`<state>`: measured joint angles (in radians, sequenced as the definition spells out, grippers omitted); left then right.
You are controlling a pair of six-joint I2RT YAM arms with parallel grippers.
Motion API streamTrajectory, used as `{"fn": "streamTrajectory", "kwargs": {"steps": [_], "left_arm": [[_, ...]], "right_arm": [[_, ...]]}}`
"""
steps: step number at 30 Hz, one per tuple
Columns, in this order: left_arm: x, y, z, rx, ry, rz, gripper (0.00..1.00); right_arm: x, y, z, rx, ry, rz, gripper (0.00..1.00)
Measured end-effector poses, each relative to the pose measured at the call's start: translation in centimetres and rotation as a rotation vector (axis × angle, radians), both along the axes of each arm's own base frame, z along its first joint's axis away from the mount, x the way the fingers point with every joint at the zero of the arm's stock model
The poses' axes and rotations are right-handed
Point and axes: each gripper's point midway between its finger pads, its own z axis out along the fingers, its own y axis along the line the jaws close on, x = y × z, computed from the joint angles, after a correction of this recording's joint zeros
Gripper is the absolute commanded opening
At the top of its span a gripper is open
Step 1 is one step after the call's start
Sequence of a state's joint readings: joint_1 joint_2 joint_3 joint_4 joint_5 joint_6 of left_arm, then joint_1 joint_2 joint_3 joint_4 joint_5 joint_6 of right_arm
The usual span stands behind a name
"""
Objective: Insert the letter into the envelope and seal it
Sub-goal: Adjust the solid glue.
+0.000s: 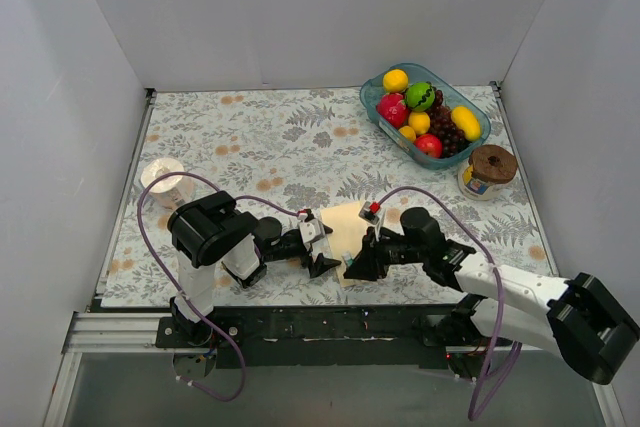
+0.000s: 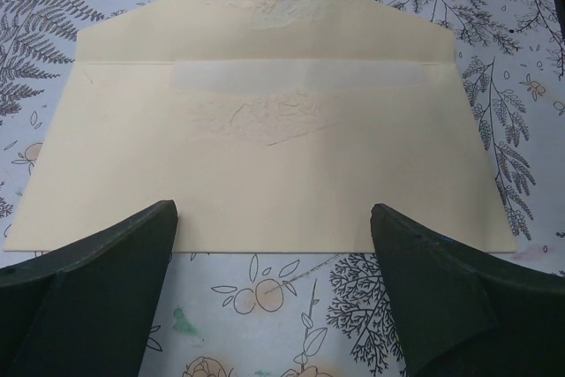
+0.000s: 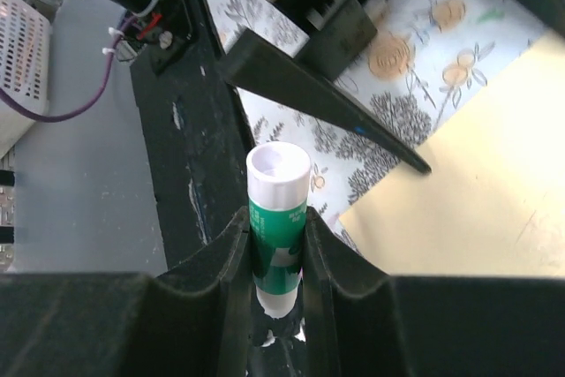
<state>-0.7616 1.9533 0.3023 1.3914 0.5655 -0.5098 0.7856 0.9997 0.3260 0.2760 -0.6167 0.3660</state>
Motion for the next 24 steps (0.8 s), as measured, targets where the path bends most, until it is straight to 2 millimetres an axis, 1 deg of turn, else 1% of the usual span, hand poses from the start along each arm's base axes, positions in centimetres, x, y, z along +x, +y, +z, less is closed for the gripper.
{"fn": "streamTrajectory", "kwargs": {"steps": [1, 4, 9, 13, 17, 24], "left_arm": [[0.0, 0.0, 0.0, 0.000, 0.000, 0.000, 0.91], [0.0, 0.0, 0.0, 0.000, 0.001, 0.000, 0.91], [0.0, 0.0, 0.0, 0.000, 0.001, 0.000, 0.91], [0.0, 0.0, 0.0, 0.000, 0.001, 0.000, 0.91], [0.0, 0.0, 0.0, 0.000, 0.001, 0.000, 0.91], [0.0, 0.0, 0.0, 0.000, 0.001, 0.001, 0.91]], "right_arm": [[-0.1, -0.1, -0.8, -0.010, 0.019, -0.004, 0.01], [0.1, 0.2, -2.1, -0.020, 0.057, -0.018, 0.01], [1.0, 1.2, -2.0, 0.018, 0.055, -0.033, 0.01], [1.4, 1.7, -2.5, 0.028, 0.065, -0.035, 0.01], [1.3, 2.0, -3.1, 0.026, 0.088, -0.023, 0.01], [0.8, 2.2, -3.2, 0.033, 0.100, 0.010, 0.01]]}}
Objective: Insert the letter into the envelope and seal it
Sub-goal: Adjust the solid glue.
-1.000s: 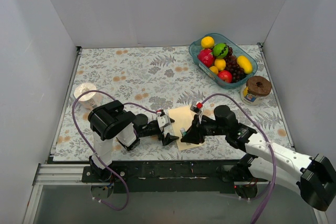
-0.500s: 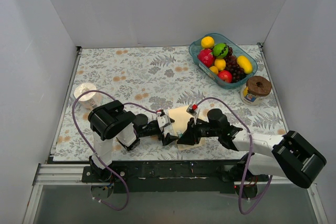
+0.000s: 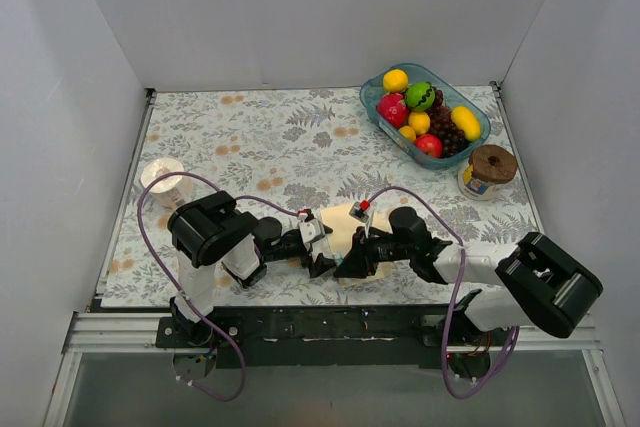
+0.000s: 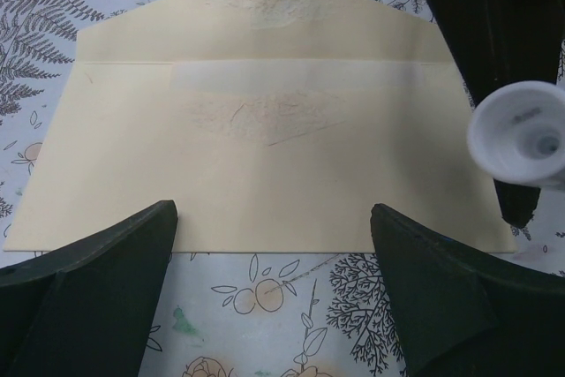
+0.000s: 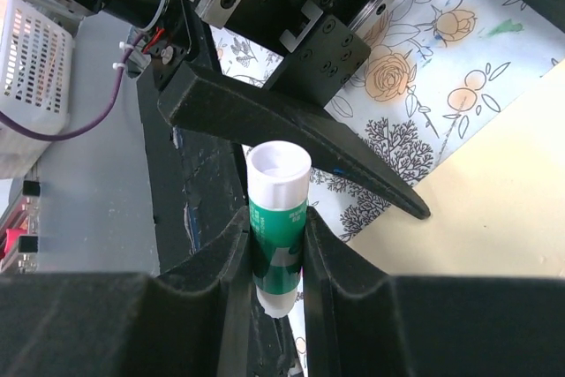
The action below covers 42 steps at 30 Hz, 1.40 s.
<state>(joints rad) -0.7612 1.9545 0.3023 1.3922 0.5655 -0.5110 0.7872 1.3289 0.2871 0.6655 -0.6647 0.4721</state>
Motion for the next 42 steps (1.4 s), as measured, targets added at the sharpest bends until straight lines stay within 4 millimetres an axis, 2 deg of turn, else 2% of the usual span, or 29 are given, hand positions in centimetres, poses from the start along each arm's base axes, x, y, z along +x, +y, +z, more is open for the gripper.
{"fn": "streamTrajectory", "kwargs": {"steps": [11, 42], "left_arm": [[0.0, 0.0, 0.0, 0.001, 0.000, -0.001, 0.91], [-0.1, 0.1, 0.0, 0.000, -0.012, -0.016, 0.91]], "right_arm": [[-0.9, 1.6, -0.6, -0.014, 0.032, 0.088, 0.01], [-1.0, 2.0, -1.2, -0.034, 0.037, 0.131, 0.01]]}}
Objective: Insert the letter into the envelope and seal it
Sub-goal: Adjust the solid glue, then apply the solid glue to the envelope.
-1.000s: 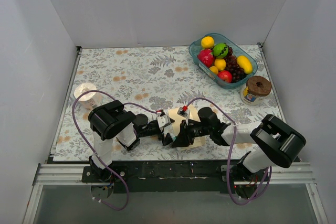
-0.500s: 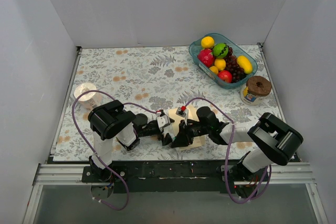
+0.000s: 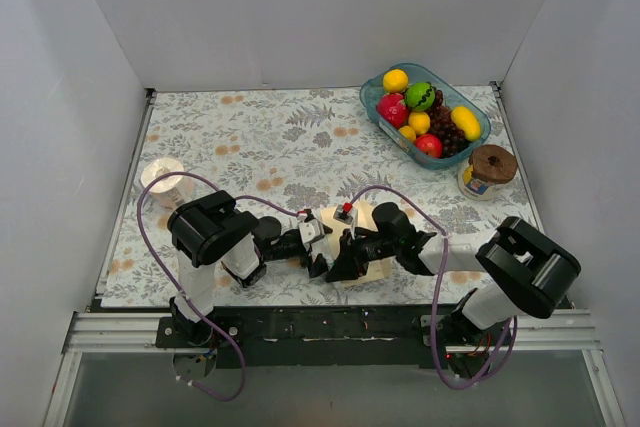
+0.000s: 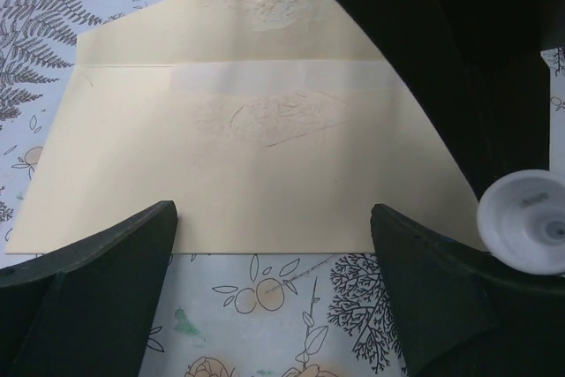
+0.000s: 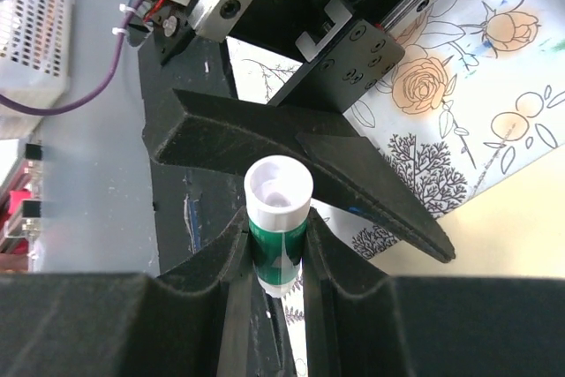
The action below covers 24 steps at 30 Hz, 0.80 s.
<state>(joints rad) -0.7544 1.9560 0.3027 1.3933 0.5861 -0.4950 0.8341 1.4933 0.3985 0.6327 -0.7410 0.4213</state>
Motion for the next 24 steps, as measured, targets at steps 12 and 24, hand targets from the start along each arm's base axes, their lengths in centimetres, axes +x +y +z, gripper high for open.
{"fn": "streamTrajectory", "kwargs": {"steps": [12, 24], "left_arm": [[0.1, -0.2, 0.1, -0.002, -0.003, 0.006, 0.91], [1.1, -0.2, 0.2, 0.005, -0.031, 0.054, 0.89]], "right_arm": [[6.5, -2.4, 6.0, 0.029, -0.341, -0.314, 0.01], [14.1, -6.5, 4.4, -0.091, -0.572, -0.718, 0.01]]}}
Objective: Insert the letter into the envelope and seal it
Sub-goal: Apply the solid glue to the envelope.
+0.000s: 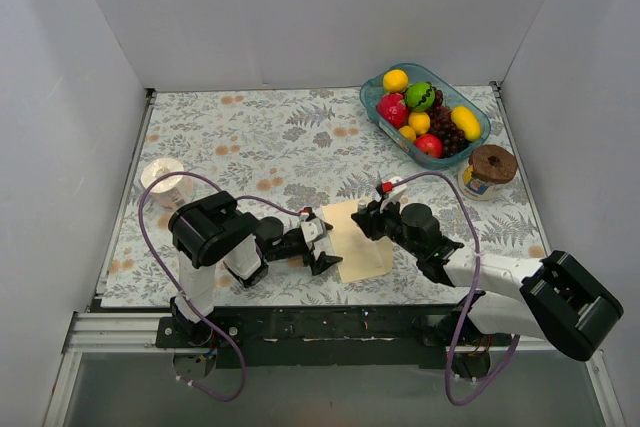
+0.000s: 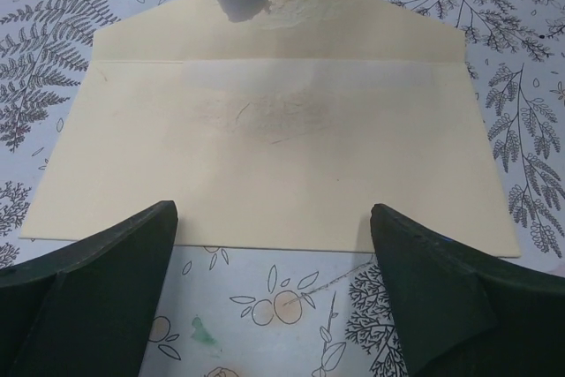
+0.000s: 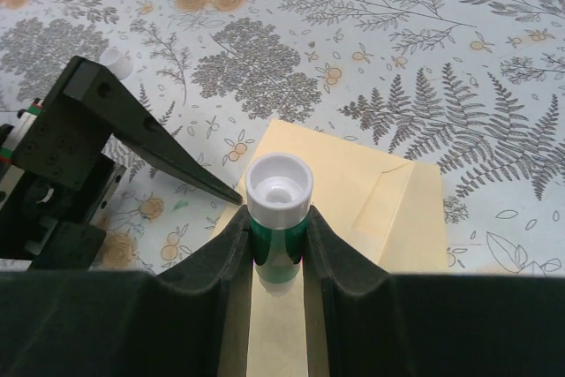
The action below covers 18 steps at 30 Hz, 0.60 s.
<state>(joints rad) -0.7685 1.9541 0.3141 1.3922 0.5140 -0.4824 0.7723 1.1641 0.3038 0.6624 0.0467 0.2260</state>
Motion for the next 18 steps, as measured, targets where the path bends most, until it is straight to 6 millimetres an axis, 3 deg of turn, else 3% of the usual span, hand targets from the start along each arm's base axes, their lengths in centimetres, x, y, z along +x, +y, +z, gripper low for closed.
{"fn": "streamTrajectory", "kwargs": {"steps": [18], "left_arm": [[1.3, 1.7, -0.3, -0.009, 0.052, 0.042, 0.87]], "right_arm": [[2.4, 0.4, -0.2, 0.031, -0.133, -0.050, 0.01]]}}
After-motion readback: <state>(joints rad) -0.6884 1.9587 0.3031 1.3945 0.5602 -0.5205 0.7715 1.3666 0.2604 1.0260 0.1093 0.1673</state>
